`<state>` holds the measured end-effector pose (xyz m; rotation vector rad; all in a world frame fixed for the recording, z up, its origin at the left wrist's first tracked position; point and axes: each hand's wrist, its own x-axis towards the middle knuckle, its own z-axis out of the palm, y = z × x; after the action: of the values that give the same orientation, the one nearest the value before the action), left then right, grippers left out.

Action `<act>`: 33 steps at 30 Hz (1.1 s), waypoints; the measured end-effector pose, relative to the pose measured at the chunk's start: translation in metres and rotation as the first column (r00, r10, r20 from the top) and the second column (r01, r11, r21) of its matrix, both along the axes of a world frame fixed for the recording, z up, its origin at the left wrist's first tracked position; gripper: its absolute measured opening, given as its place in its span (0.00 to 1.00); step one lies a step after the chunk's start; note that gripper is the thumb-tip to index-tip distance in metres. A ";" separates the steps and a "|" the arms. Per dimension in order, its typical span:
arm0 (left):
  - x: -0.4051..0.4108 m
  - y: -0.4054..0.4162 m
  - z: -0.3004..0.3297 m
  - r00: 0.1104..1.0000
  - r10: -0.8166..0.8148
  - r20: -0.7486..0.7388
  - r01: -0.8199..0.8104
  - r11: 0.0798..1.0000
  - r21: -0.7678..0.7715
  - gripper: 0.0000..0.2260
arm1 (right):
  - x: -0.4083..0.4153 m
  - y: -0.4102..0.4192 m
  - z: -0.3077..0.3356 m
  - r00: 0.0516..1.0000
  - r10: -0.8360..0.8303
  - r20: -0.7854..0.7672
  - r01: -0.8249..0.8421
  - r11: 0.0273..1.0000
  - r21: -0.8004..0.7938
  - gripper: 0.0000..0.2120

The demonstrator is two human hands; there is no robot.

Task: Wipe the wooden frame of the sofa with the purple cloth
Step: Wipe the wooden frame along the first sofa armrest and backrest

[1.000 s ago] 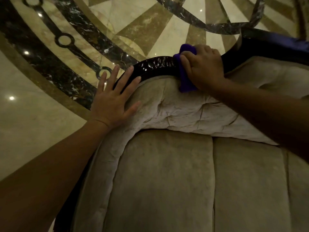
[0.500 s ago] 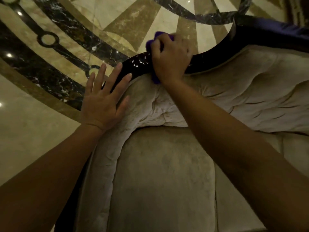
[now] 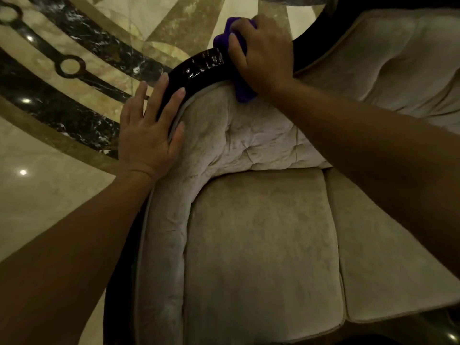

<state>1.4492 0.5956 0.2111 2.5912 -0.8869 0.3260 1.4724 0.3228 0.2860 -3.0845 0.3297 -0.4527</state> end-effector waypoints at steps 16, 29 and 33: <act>-0.042 0.016 0.039 0.948 0.013 -0.319 -0.037 0.997 -0.070 0.30 | -0.071 0.003 0.054 0.970 -0.113 -0.216 0.075 0.982 -0.174 0.20; -0.170 0.014 0.103 0.760 -0.129 -0.637 -0.161 0.912 -0.377 0.25 | -0.191 0.035 0.119 0.856 0.001 -0.517 0.212 0.911 0.352 0.10; -0.212 -0.032 0.174 0.457 -0.342 -0.821 -0.317 0.800 -0.509 0.39 | -0.261 0.024 0.166 0.934 0.028 -0.356 0.161 0.857 0.490 0.11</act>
<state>1.2370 0.5637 0.3855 1.6847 -0.2812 -0.6708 1.2113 0.3471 0.4517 -2.6073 0.4738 0.1812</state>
